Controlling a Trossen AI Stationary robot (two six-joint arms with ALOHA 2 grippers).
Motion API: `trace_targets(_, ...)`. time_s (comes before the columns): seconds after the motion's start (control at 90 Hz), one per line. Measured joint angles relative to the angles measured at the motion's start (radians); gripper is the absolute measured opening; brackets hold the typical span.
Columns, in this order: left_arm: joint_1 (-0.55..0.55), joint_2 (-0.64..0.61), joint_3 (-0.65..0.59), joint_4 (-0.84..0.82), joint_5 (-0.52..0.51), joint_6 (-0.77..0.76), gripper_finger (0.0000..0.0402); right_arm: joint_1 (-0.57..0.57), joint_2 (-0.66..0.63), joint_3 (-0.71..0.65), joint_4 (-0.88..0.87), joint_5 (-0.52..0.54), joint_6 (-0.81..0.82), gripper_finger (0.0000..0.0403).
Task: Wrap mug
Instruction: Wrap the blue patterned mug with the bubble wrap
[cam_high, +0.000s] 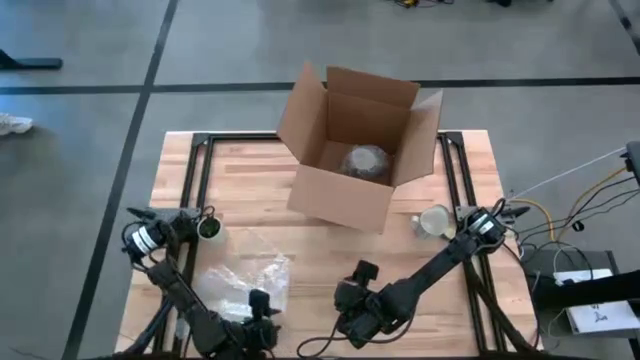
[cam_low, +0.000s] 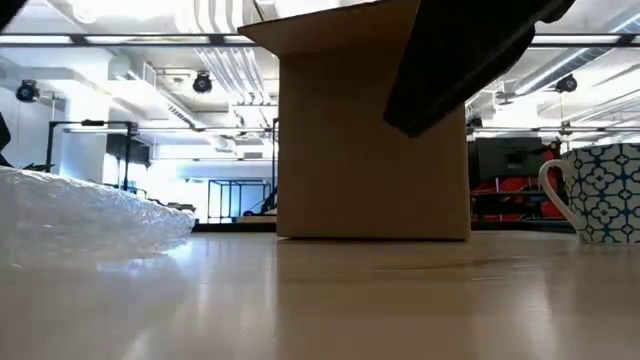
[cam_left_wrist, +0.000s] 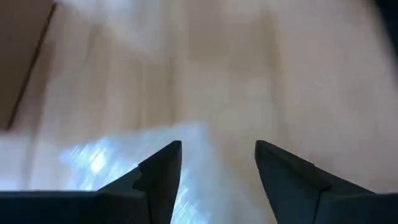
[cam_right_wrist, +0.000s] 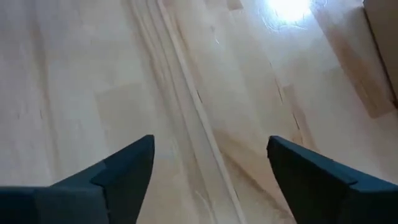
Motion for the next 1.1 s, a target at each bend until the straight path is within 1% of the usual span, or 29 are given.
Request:
trace_targets(0.044,-0.002,0.0,-0.001,-0.054,-0.002,-0.052,0.0193,-0.003,0.0,0.0,0.0,0.0,0.0,0.0305)
trace_targets(0.1,-0.002,0.0,-0.018,-0.065,0.0,-0.08,0.019,-0.005,0.0,0.0,0.0,0.0,0.001,0.0308)
trace_targets(0.244,0.0,0.0,-0.078,-0.033,0.032,-0.07,0.0177,-0.008,0.0,0.0,0.002,0.0,0.009,0.0307)
trace_targets(0.433,0.012,0.003,-0.146,-0.023,0.027,-0.086,0.0144,-0.008,0.0,0.0,0.004,-0.001,0.009,0.0293)
trace_targets(0.533,0.03,0.003,-0.169,-0.01,0.022,-0.105,0.0109,-0.009,0.0,0.0,0.007,-0.001,0.009,0.0283)
trace_targets(0.611,0.049,0.003,-0.173,0.01,0.018,-0.103,0.0061,-0.01,0.0,0.0,0.007,-0.001,0.009,0.0275)
trace_targets(0.667,0.06,0.003,-0.167,0.016,-0.006,-0.095,0.0023,-0.011,0.0,0.0,0.008,0.0,0.009,0.0269)
trace_targets(0.711,0.07,0.003,-0.151,0.015,-0.038,-0.081,0.0011,-0.012,0.0,0.0,0.008,0.0,0.009,0.0264)
trace_targets(0.8,0.088,-0.001,-0.093,0.017,-0.104,0.0,0.0012,-0.015,0.0,0.0,0.017,-0.001,0.009,0.0253)
trace_targets(0.944,0.112,-0.008,0.049,0.016,-0.094,0.227,0.0002,-0.016,0.0,0.0,0.041,-0.001,0.006,0.0233)
trace_targets(1.1,0.124,-0.019,0.238,-0.014,-0.112,0.395,0.0002,-0.016,0.0,0.0,0.05,-0.001,0.006,0.0215)
